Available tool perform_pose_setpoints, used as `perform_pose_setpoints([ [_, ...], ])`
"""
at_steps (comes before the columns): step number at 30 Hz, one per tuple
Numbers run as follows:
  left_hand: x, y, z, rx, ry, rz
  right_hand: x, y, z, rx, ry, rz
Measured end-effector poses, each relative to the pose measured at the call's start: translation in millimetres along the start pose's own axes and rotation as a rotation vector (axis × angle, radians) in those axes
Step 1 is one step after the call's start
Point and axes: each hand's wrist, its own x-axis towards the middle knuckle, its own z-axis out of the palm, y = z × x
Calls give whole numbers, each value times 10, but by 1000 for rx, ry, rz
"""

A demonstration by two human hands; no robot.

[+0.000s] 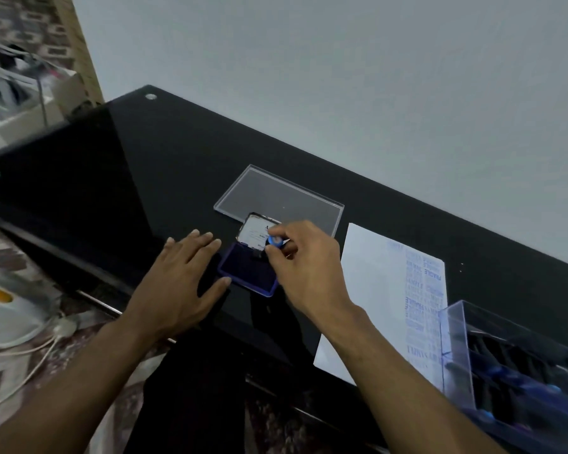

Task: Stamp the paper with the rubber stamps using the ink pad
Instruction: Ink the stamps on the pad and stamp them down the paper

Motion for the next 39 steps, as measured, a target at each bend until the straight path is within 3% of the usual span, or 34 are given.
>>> perform_pose_setpoints([
  [20, -17, -24, 108, 112, -18, -32, 40, 13, 206, -196, -193, -109],
  [39, -17, -21, 109, 126, -22, -27, 56, 71, 220, -172, -169, -103],
])
